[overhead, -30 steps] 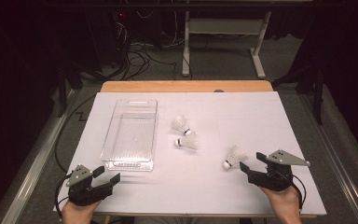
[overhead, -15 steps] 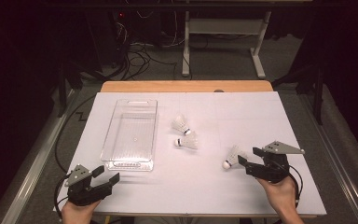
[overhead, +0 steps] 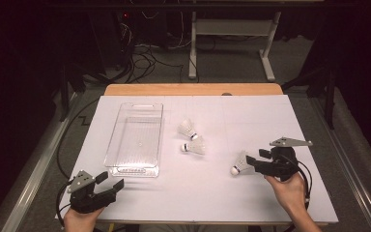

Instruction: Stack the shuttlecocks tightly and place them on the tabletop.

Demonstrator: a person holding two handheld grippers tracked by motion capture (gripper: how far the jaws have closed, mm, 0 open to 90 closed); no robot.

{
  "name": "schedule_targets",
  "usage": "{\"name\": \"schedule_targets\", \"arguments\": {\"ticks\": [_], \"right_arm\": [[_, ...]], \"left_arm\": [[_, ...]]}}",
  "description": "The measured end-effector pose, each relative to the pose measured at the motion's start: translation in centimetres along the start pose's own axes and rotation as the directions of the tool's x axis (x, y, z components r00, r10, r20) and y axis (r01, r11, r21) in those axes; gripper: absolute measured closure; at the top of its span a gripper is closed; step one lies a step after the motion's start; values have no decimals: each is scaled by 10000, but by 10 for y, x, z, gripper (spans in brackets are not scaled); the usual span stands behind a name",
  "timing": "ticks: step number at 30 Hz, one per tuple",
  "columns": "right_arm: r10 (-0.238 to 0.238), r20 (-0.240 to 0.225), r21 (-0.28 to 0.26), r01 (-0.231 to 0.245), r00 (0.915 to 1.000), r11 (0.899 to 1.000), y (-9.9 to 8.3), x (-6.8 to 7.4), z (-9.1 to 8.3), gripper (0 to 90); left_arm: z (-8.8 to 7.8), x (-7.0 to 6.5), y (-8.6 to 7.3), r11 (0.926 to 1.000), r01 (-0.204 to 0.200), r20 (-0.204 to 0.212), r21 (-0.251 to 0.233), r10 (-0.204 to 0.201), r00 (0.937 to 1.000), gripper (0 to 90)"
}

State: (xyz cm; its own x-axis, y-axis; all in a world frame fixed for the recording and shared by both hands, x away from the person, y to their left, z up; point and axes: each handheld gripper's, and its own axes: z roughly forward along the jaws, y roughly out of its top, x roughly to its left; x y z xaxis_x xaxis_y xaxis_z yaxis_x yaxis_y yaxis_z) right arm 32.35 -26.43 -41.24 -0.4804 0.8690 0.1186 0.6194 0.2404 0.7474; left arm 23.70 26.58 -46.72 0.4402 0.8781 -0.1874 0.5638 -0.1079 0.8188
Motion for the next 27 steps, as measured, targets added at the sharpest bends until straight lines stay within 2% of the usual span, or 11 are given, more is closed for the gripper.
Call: {"name": "schedule_targets", "arguments": {"ticks": [9,18,27], "right_arm": [[39,-193,729,-25,9998,9973,10,1,8,474],[137,-261,1403,-99,9996,9901,19,0,17,511],[92,-259,1774,-44,9996,9841,24,2,23,555]], "left_arm": [[0,0,0,10000,-15,26,30,15,10000,299],[0,0,0,10000,-44,68,6,44,10000,298],[0,-1,0,10000,-85,80,-5,85,9999,295]]}}
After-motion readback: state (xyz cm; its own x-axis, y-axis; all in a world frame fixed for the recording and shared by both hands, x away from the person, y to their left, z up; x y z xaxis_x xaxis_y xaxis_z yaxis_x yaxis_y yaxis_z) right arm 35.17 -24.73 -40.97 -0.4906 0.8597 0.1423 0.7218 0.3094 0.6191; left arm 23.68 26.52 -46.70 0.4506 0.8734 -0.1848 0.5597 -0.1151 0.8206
